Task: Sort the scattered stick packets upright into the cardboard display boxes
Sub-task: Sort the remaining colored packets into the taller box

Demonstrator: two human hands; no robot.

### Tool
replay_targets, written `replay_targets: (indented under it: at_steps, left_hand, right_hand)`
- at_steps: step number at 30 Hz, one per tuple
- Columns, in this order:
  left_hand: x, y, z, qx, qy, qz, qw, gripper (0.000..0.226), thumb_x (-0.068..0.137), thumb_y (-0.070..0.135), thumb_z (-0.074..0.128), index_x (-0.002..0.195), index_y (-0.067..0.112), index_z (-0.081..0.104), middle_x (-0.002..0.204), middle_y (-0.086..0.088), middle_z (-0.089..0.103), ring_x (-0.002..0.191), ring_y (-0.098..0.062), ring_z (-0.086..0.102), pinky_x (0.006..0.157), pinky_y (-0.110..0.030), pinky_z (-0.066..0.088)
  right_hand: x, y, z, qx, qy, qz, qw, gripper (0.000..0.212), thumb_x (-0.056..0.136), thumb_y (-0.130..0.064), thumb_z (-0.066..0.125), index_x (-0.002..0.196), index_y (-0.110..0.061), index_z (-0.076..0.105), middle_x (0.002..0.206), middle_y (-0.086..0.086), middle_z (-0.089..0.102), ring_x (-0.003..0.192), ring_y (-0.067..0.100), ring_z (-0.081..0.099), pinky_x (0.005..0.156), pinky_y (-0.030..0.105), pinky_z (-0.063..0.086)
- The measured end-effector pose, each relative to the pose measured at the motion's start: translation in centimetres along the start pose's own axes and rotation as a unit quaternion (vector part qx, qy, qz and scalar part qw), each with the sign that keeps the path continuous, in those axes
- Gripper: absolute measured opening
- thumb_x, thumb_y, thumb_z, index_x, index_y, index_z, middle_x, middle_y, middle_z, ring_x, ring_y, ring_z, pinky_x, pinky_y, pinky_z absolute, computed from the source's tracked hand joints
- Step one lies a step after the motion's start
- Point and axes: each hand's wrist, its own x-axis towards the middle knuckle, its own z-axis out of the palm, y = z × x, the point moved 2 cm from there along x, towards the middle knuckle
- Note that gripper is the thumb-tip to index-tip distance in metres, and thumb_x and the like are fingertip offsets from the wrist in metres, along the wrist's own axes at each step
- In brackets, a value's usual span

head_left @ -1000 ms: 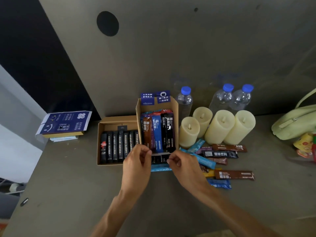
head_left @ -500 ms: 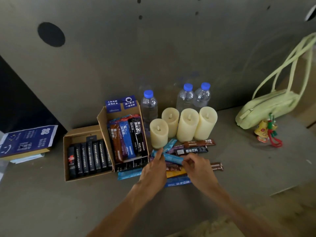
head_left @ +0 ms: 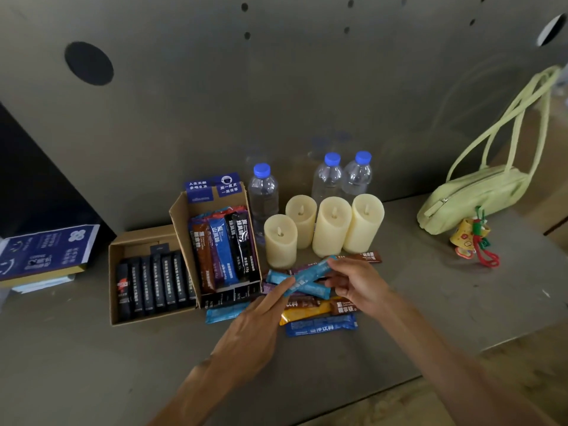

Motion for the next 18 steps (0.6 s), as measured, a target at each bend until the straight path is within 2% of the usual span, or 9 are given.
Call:
replay_targets:
  at_steps: [2,4,6,7,9,12,15,18]
  left_hand:
    - [-0.4,-0.3,-0.5,-0.049,0.084,-0.016,0.995,0.061,0.092,-0.002,0.050,0.148,0.018,0.038,0.162,0.017,0.003,0.133,-0.004,0.043,0.105,-0.021,0.045]
    - [-0.7,-0.2,-1.5,-0.170,0.163,-0.103,0.966,0.046,0.093,-0.003,0.053,0.130,0.024,0.057,0.152,0.016,0.034,0.121,0.005,0.051,0.097,-0.014,0.047]
    - [-0.3,0.2,-2.5,-0.322,0.184,-0.211,0.904,0.029,0.094,0.007,0.061,0.112,0.030,0.062,0.120,0.014,0.064,0.096,0.004,0.064,0.078,-0.014,0.053]
    - [0.2,0.4,-3.0,-0.401,0.176,-0.247,0.865,0.021,0.094,0.013,0.064,0.109,0.028,0.063,0.105,0.012,0.070,0.085,0.000,0.067,0.069,-0.018,0.054]
    - [1.3,0.5,-4.1,-0.485,0.190,-0.268,0.810,0.012,0.094,0.015,0.065,0.104,0.021,0.066,0.088,0.006,0.074,0.069,-0.005,0.068,0.060,-0.022,0.053]
    - [2.2,-0.1,-5.7,-0.493,0.243,-0.278,0.788,0.007,0.095,0.014,0.063,0.094,0.015,0.070,0.069,0.000,0.071,0.055,-0.007,0.062,0.057,-0.025,0.051]
    - [2.8,-0.9,-6.8,-0.462,0.277,-0.266,0.800,0.005,0.093,0.019,0.066,0.098,0.020,0.068,0.077,0.001,0.074,0.061,-0.008,0.064,0.060,-0.027,0.054]
    - [2.8,-0.7,-6.8,-0.508,0.270,-0.259,0.776,0.014,0.091,0.020,0.069,0.104,0.018,0.065,0.086,-0.001,0.076,0.072,-0.011,0.069,0.067,-0.029,0.057]
  right_hand:
    - [-0.5,-0.3,0.1,0.039,-0.030,0.010,0.999,0.012,0.091,-0.012,0.066,0.100,-0.004,0.066,0.078,0.011,0.072,0.057,0.015,0.067,0.042,0.020,0.035]
    - [-1.0,-0.4,0.0,0.087,-0.055,0.025,0.994,0.011,0.088,-0.012,0.067,0.097,-0.006,0.067,0.074,0.008,0.070,0.059,0.014,0.067,0.044,0.021,0.039]
    - [-1.5,-0.4,0.0,0.124,-0.070,0.036,0.989,0.012,0.085,-0.012,0.069,0.096,-0.008,0.067,0.074,0.007,0.069,0.059,0.015,0.067,0.045,0.021,0.042]
    - [-1.8,-0.3,0.1,0.131,-0.080,0.035,0.987,0.012,0.084,-0.011,0.070,0.095,-0.009,0.067,0.074,0.006,0.068,0.060,0.014,0.067,0.045,0.021,0.042]
    - [-2.3,-0.2,0.4,0.100,-0.099,0.020,0.990,0.015,0.083,-0.012,0.070,0.096,-0.007,0.064,0.076,0.007,0.067,0.060,0.015,0.067,0.047,0.021,0.041]
    - [-3.5,-0.2,1.0,-0.066,-0.116,-0.024,0.991,0.018,0.087,-0.012,0.070,0.100,-0.002,0.064,0.073,0.006,0.068,0.058,0.013,0.061,0.051,0.022,0.036]
    - [-4.3,0.2,1.7,-0.254,-0.145,-0.059,0.955,0.014,0.088,-0.014,0.074,0.098,-0.006,0.069,0.080,0.003,0.072,0.068,0.009,0.064,0.062,0.021,0.047]
    - [-4.6,1.0,3.2,-0.287,-0.160,-0.073,0.942,0.019,0.085,-0.012,0.077,0.103,-0.010,0.071,0.098,0.009,0.076,0.089,0.013,0.071,0.083,0.025,0.057]
